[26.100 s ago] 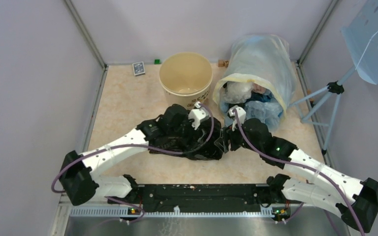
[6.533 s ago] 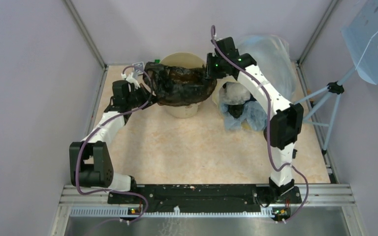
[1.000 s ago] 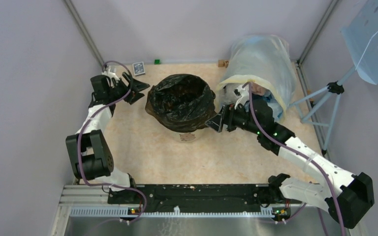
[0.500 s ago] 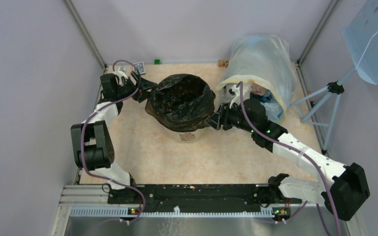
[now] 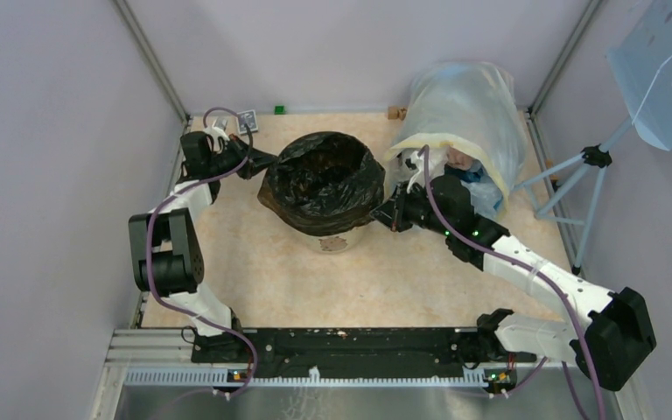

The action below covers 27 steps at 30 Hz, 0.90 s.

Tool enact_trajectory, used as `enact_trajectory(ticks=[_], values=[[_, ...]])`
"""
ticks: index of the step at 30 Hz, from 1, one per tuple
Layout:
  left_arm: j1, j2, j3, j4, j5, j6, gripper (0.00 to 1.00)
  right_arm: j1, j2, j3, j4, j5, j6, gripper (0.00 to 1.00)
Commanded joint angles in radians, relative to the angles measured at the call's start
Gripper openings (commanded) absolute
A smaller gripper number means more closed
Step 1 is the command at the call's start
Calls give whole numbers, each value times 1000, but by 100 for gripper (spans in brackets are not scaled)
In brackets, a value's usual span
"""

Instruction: Put the trash bags into the trash bin

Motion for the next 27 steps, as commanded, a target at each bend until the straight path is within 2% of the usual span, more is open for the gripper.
enact_trajectory(ticks=[1,9,21,27], values=[[-3,12,-8,54,0,22,0,10,-8,-8,22,15,-19,0],[-33,48,-70,77,-39,42,0,10,50,-70,61,36,-37,0],[-91,101,-87,97,-93,52,0,11,73,-49,39,50,-61,0],[-91,79,-78,47,-152,88,0,13,134,-58,33,58,-62,0]])
